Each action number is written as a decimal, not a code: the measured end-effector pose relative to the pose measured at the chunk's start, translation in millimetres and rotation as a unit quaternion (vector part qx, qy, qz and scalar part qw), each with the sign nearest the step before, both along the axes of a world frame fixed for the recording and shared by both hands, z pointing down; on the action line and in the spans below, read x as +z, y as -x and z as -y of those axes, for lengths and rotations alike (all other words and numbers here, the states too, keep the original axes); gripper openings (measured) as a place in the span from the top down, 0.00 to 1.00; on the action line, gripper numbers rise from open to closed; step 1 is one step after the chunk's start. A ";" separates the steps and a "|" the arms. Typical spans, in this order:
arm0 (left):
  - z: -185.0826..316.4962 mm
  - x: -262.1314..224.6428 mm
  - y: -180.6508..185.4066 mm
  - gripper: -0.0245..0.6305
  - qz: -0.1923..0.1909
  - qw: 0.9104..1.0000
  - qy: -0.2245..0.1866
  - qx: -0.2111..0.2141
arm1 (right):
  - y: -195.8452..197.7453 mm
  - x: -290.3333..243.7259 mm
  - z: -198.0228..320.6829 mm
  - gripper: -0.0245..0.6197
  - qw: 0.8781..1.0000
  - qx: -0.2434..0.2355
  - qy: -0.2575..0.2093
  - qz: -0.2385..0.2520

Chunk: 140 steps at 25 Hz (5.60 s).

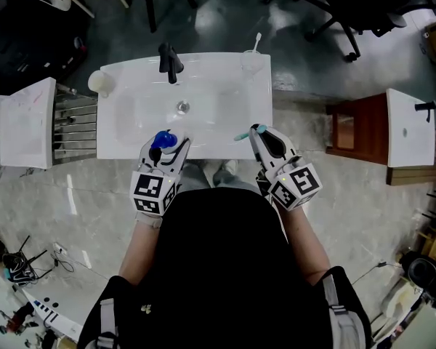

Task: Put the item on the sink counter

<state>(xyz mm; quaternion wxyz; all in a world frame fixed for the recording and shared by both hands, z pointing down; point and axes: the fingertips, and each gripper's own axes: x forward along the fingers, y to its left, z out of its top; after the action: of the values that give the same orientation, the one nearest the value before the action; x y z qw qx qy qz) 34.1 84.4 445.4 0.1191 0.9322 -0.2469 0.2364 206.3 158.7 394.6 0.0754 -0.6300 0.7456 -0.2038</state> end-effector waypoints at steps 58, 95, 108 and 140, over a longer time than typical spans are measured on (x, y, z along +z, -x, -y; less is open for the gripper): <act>176.6 141.1 -225.9 0.63 -0.008 0.993 -0.016 0.120 | -32.0 28.3 -49.8 0.90 0.921 0.365 0.137 0.003; 120.6 39.0 -80.1 0.87 -0.039 0.993 -0.060 0.095 | -14.4 10.8 35.3 0.90 0.983 0.171 0.061 0.007; 156.2 44.4 75.0 0.93 -0.026 0.997 -0.023 -0.067 | 74.8 0.3 138.8 0.90 0.999 0.003 0.050 0.002; 214.5 108.8 280.6 0.93 -0.042 0.956 0.042 -0.286 | 314.8 8.0 438.9 0.90 0.976 -0.214 0.038 -0.022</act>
<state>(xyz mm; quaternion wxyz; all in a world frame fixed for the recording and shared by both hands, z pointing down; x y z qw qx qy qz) -246.5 -130.1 554.2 0.2311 0.8256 -0.4882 0.1633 -108.5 -280.2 402.6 -0.0104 -0.4625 0.8564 -0.2294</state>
